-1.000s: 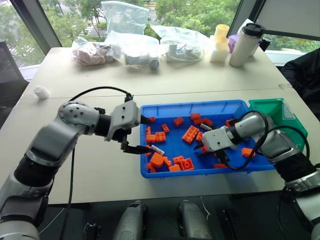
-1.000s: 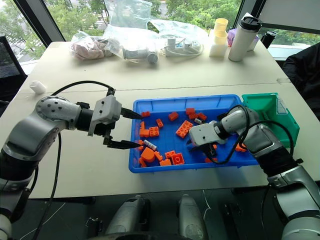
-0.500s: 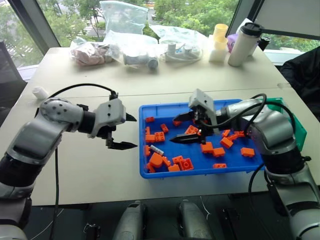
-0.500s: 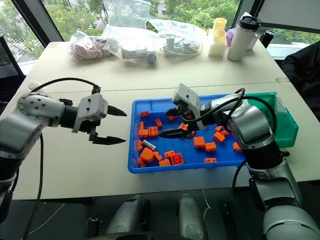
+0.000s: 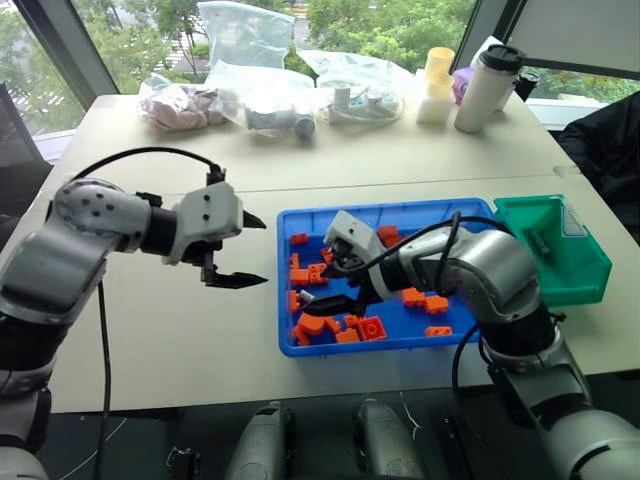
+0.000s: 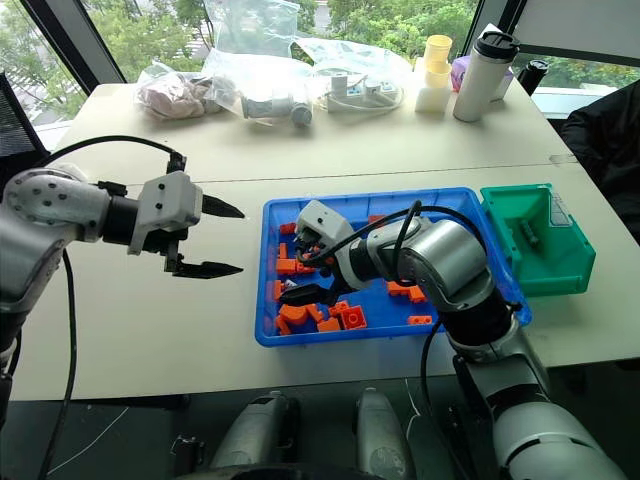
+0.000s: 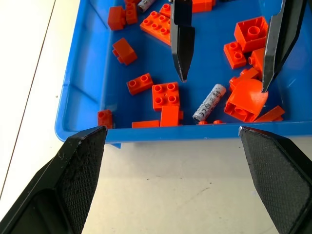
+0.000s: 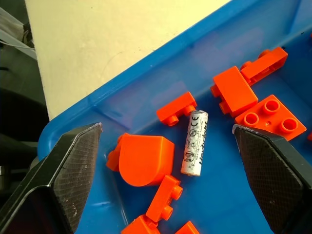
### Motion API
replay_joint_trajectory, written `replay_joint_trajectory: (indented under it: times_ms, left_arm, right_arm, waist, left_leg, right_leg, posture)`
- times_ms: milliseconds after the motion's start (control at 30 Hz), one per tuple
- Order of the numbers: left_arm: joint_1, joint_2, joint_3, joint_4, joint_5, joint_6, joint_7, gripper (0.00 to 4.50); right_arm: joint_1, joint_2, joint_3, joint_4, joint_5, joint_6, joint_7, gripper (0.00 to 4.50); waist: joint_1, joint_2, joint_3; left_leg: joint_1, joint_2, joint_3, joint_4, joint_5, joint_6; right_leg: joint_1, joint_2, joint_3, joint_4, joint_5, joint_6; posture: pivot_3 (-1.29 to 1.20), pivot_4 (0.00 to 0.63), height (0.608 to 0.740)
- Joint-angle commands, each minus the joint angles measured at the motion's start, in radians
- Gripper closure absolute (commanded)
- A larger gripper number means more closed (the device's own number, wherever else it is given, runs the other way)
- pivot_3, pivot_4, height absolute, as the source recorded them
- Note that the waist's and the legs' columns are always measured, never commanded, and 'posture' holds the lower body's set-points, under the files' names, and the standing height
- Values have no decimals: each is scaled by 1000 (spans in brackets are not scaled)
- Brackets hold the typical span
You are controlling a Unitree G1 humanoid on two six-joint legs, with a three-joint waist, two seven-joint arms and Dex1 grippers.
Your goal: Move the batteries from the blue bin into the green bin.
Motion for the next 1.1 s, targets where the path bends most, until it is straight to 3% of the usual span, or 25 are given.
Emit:
replay_joint_trajectory:
  times_ms: [33, 267, 400, 667, 767, 1000, 1100]
  left_arm:
    - [3, -4, 21, -25, 2, 1, 16, 0]
    - [21, -30, 25, -69, -24, 41, 43, 0]
    - [16, -38, 20, -70, -23, 49, 52, 0]
    - [9, -55, 15, -60, -26, 49, 59, 0]
    - [5, -60, 12, -54, -23, 47, 59, 0]
    - [6, -55, 14, -55, -21, 46, 55, 0]
    - [8, -52, 14, -58, -23, 47, 51, 0]
  right_arm:
    - [-14, 30, -14, 43, 1, -12, -47, 60]
    - [-16, 73, 26, 96, -20, -48, -126, 60]
    - [-8, -36, 207, 47, -100, -175, -117, 60]
    - [-6, -92, 301, 23, -150, -279, -96, 60]
    - [-3, -114, 352, 16, -187, -326, -81, 892]
    - [10, -138, 368, -7, -206, -356, -39, 4483]
    - [15, -142, 361, -18, -209, -359, -27, 4483]
  waist:
    - [2, 0, 0]
    - [0, 0, 0]
    - [1, 0, 0]
    - [0, -1, -1]
    - [0, -1, -1]
    - [0, -1, -1]
    - [1, -1, -1]
  left_leg:
    - [0, 0, 0, 0, 0, 0]
    - [0, 0, 0, 0, 0, 0]
    - [0, 0, 0, 0, 0, 0]
    - [1, 0, 0, 0, 0, 0]
    - [1, 0, 0, 0, 0, 0]
    - [1, 0, 0, 0, 0, 0]
    - [1, 0, 0, 0, 0, 0]
  right_leg:
    - [0, 0, 0, 0, 0, 0]
    - [0, 0, 0, 0, 0, 0]
    - [0, 0, 0, 0, 0, 0]
    - [0, 0, 0, 0, 0, 0]
    - [0, 0, 0, 0, 0, 0]
    - [0, 0, 0, 0, 0, 0]
    - [0, 0, 0, 0, 0, 0]
  posture:
    - [0, 150, 740]
    - [0, 150, 740]
    - [0, 150, 740]
    - [0, 150, 740]
    - [0, 150, 740]
    - [0, 150, 740]
    - [0, 150, 740]
